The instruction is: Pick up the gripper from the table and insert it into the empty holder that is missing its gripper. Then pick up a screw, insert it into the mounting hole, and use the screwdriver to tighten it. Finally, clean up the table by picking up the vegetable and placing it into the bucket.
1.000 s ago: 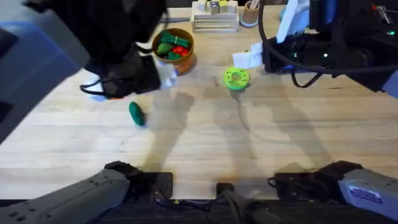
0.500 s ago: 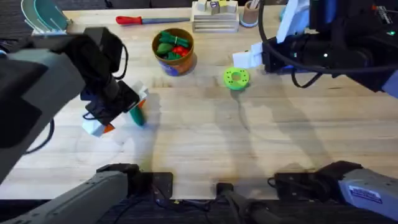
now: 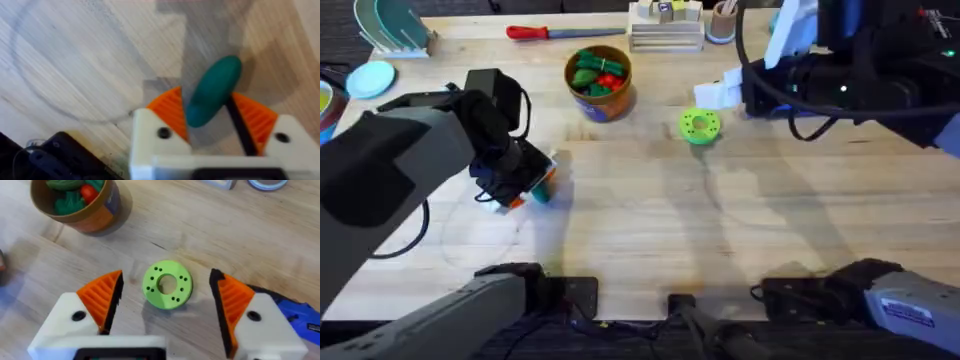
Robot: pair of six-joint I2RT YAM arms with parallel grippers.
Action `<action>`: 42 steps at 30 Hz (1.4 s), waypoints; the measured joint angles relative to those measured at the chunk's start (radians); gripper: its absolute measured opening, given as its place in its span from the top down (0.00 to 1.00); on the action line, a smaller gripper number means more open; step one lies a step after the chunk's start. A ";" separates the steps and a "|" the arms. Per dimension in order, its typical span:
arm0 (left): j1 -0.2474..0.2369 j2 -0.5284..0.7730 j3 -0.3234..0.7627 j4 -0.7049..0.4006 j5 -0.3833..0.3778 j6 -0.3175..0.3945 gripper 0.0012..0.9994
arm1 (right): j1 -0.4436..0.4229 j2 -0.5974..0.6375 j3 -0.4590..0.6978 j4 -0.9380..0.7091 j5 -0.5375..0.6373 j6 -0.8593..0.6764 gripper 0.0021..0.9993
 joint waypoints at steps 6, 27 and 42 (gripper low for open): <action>0.000 -0.006 0.005 0.027 0.000 0.013 0.98 | 0.000 0.000 0.000 0.000 0.000 0.000 0.01; -0.064 -0.003 0.368 -0.114 0.156 0.197 0.97 | 0.000 0.000 0.000 0.000 0.000 0.000 0.01; -0.231 0.070 0.436 0.315 0.224 0.186 0.66 | 0.000 0.000 0.000 0.000 0.000 0.000 0.01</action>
